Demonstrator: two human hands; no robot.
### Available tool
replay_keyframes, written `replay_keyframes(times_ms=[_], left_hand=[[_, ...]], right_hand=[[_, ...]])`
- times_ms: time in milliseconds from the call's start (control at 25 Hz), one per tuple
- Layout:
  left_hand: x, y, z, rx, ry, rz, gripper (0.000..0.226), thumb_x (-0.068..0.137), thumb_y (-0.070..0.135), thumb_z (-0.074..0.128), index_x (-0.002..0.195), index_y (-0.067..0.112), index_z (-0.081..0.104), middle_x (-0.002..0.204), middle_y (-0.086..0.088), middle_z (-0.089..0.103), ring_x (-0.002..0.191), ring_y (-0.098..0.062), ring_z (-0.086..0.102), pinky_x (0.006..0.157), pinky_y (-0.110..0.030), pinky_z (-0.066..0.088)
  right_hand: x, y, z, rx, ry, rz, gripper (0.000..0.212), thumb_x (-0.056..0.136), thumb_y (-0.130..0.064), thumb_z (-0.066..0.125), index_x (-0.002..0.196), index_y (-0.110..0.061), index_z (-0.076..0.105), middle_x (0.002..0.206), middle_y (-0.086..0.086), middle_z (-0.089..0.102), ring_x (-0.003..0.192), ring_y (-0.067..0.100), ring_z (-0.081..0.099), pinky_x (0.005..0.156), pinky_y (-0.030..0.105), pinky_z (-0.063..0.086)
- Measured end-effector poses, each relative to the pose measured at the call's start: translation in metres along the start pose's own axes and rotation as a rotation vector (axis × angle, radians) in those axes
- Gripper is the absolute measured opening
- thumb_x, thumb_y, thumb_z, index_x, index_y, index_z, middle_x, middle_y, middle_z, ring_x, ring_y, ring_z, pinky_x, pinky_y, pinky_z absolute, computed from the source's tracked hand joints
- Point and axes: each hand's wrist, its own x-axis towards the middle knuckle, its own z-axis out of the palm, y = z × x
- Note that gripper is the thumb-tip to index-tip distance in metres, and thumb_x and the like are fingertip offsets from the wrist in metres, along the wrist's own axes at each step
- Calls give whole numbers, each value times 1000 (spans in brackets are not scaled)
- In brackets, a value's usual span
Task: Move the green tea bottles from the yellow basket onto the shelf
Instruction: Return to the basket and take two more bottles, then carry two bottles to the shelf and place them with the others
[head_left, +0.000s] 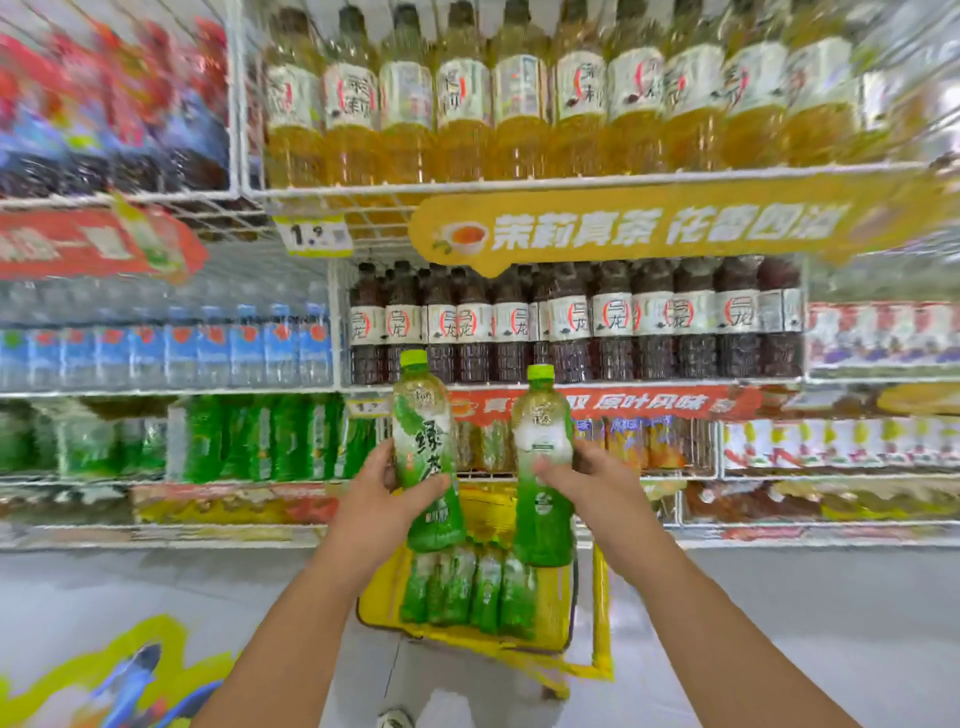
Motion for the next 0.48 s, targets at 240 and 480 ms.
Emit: replay_keyframes(times_ms=[240, 480], left_hand=[[-58, 63, -20, 28, 95, 113, 112, 60, 67, 87, 154, 29, 40, 148, 8, 55, 133, -17, 55, 103, -46, 53], [-102, 104, -63, -57, 184, 199, 52, 81, 35, 85, 128, 35, 63, 105, 19, 74, 92, 6, 69, 71, -19, 59]], right_hand=[[-45, -86, 2, -61, -145, -130, 26, 87, -23, 79, 113, -21, 74, 101, -4, 80, 95, 16, 76, 86, 39, 60], [-74, -157, 37, -42, -255, -232, 24, 84, -29, 82, 107, -26, 75, 97, -8, 80, 90, 13, 76, 89, 46, 60]])
